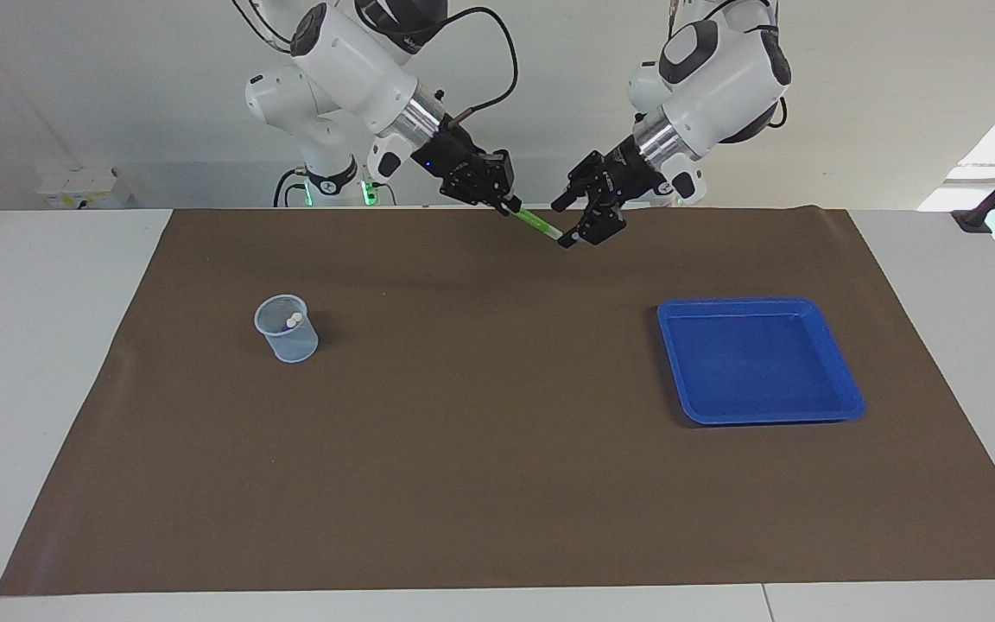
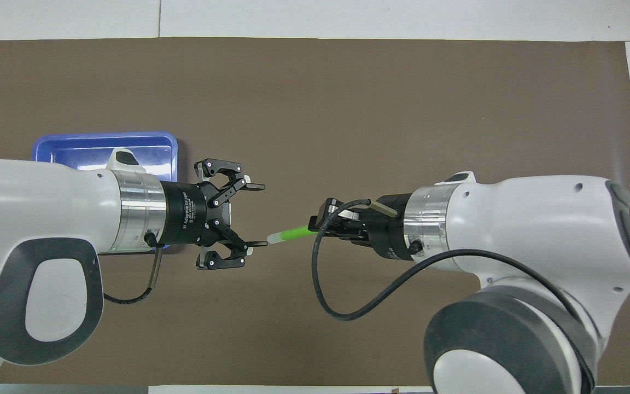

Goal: Transfer and insert pens with both arms
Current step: 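Insert the green pen into the cup while the left gripper returns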

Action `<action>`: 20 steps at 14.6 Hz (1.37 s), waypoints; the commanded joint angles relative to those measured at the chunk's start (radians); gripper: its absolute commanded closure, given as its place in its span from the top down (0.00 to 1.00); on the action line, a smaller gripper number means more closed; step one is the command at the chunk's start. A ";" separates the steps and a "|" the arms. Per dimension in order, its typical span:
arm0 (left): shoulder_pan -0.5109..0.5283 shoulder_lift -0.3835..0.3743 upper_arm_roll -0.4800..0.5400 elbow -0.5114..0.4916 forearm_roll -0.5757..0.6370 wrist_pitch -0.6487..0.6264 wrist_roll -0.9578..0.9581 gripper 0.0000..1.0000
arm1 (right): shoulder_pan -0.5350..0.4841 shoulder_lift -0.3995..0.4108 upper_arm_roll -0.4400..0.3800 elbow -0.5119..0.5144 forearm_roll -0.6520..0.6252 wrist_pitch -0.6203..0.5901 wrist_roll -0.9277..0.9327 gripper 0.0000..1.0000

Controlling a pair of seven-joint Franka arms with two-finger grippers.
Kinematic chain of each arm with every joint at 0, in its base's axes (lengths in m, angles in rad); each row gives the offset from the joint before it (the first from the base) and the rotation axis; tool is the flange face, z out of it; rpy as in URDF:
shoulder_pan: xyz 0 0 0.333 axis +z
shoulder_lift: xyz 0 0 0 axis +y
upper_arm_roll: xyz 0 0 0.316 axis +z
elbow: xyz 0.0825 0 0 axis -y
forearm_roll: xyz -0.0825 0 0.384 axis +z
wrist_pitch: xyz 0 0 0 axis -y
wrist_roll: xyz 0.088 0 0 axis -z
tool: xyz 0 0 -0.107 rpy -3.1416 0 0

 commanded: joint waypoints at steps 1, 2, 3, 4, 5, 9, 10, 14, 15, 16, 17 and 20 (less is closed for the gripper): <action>-0.010 -0.018 0.012 -0.017 0.010 0.018 0.022 1.00 | -0.104 0.036 0.002 0.112 -0.086 -0.181 -0.133 0.00; -0.010 -0.018 0.011 -0.017 0.011 0.016 0.023 1.00 | -0.152 0.036 0.002 0.128 -0.092 -0.227 -0.194 0.00; -0.013 -0.017 0.010 -0.017 0.025 0.018 0.023 1.00 | -0.189 0.038 0.002 0.143 -0.097 -0.264 -0.248 0.00; -0.015 -0.015 0.010 -0.012 0.045 0.018 0.023 1.00 | -0.226 0.038 0.002 0.152 -0.115 -0.299 -0.311 0.00; -0.012 -0.012 0.010 -0.003 0.051 0.016 0.023 1.00 | -0.265 0.038 0.000 0.163 -0.146 -0.330 -0.375 0.00; 0.002 -0.004 0.012 0.012 0.054 0.016 0.031 1.00 | -0.376 0.022 -0.001 0.130 -0.384 -0.394 -0.692 0.00; 0.002 -0.001 0.012 0.014 0.054 0.016 0.040 1.00 | -0.372 0.013 0.003 0.098 -0.507 -0.367 -0.728 0.00; 0.007 0.014 0.012 0.037 0.123 0.021 0.056 1.00 | -0.371 0.019 0.000 0.005 -0.753 -0.266 -0.889 0.00; 0.007 0.015 0.012 0.038 0.135 0.019 0.069 1.00 | -0.402 0.024 0.000 -0.016 -0.778 -0.232 -0.944 0.00; 0.008 0.015 0.014 0.038 0.152 0.019 0.104 1.00 | -0.424 0.036 0.002 -0.030 -0.781 -0.214 -0.972 0.00; 0.011 0.015 0.012 0.038 0.159 0.015 0.147 1.00 | -0.431 0.047 0.000 -0.036 -0.780 -0.209 -0.975 0.00; 0.070 0.017 0.015 0.044 0.172 -0.051 0.281 1.00 | -0.439 0.080 0.002 -0.070 -0.780 -0.149 -0.975 0.00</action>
